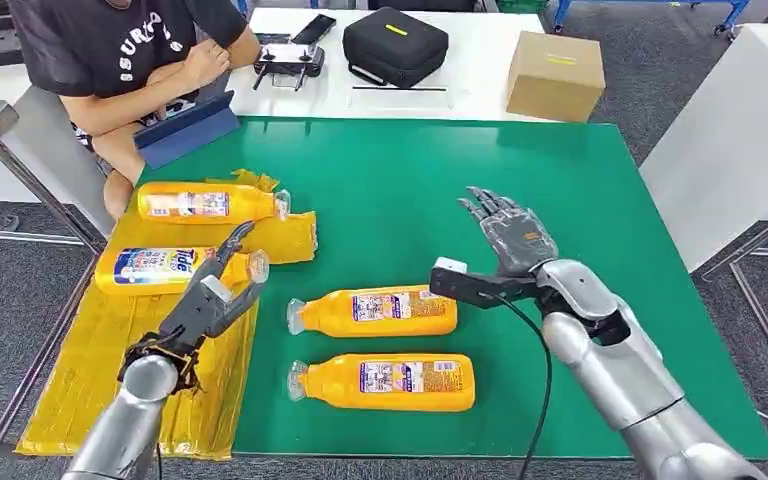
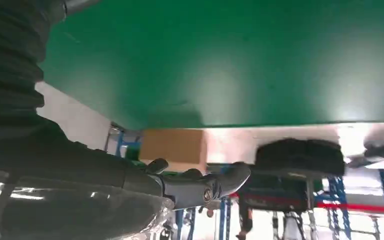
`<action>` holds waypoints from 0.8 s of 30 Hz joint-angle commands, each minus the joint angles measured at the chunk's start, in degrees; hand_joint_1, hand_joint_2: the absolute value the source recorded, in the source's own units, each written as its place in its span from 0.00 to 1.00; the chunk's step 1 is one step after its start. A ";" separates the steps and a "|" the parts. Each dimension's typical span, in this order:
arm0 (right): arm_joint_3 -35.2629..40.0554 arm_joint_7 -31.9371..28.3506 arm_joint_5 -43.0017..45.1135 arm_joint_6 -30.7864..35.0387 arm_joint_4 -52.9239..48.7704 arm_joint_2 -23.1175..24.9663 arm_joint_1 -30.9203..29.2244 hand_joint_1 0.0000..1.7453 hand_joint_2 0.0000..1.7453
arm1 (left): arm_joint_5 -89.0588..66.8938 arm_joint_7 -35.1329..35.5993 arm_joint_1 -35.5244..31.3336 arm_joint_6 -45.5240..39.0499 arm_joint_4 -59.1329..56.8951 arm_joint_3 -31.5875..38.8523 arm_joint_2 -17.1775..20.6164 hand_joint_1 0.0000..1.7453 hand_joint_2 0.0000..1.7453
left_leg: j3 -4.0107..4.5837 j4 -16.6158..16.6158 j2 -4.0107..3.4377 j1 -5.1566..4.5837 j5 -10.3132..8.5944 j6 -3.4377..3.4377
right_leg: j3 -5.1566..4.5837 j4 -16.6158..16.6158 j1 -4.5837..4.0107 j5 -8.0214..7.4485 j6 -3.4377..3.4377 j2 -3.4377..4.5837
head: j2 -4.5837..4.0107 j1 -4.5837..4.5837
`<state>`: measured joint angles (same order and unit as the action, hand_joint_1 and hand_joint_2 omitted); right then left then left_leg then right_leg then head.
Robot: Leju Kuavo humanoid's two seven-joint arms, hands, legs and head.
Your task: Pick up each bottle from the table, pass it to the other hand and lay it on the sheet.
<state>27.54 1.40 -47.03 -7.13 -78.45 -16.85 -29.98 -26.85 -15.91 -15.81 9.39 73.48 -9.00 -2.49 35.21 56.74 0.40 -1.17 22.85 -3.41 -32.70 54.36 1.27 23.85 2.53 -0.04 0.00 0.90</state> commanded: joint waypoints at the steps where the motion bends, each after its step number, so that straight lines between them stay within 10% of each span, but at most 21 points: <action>1: 3.55 -1.84 4.08 -4.26 10.97 -3.58 -7.72 0.00 1.00 | 8.55 -3.68 2.32 5.14 6.23 -1.32 2.06 0.00 0.00 | -0.26 0.06 -0.16 0.06 0.15 0.28 | 0.22 0.04 -0.06 0.10 -0.17 0.13 | 0.00 0.00; 2: 3.73 -1.94 4.52 -4.64 11.43 -3.51 -7.95 0.00 1.00 | 9.45 -3.76 2.36 5.71 6.35 -1.18 2.00 0.00 0.00 | -0.15 0.05 -0.15 0.05 0.10 0.20 | 0.12 0.03 -0.05 0.05 -0.13 0.12 | 0.00 -0.02; 3: 4.45 -2.22 5.35 -5.29 12.25 -3.63 -8.27 0.00 1.00 | 10.25 -3.66 2.46 6.01 6.48 -1.03 1.89 0.00 1.00 | -0.14 0.01 -0.14 0.03 0.07 0.17 | 0.10 0.01 -0.03 0.03 -0.10 0.12 | 0.00 -0.02; 24: 8.37 -7.87 15.72 -2.64 12.41 0.46 -7.42 0.00 1.00 | 14.32 -3.20 1.97 3.92 4.23 -0.20 0.78 0.00 1.00 | -0.31 -0.02 -0.15 0.10 0.12 0.26 | 0.27 -0.02 -0.09 0.07 -0.18 0.12 | 0.00 0.00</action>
<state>32.54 -6.54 -31.43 -10.78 -67.38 -19.19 -36.71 -12.74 -19.58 -12.80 13.51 79.58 -9.35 -2.25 35.19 56.74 0.39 -1.16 22.84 -3.41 -32.70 54.38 1.25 23.85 2.53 -0.03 0.00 0.90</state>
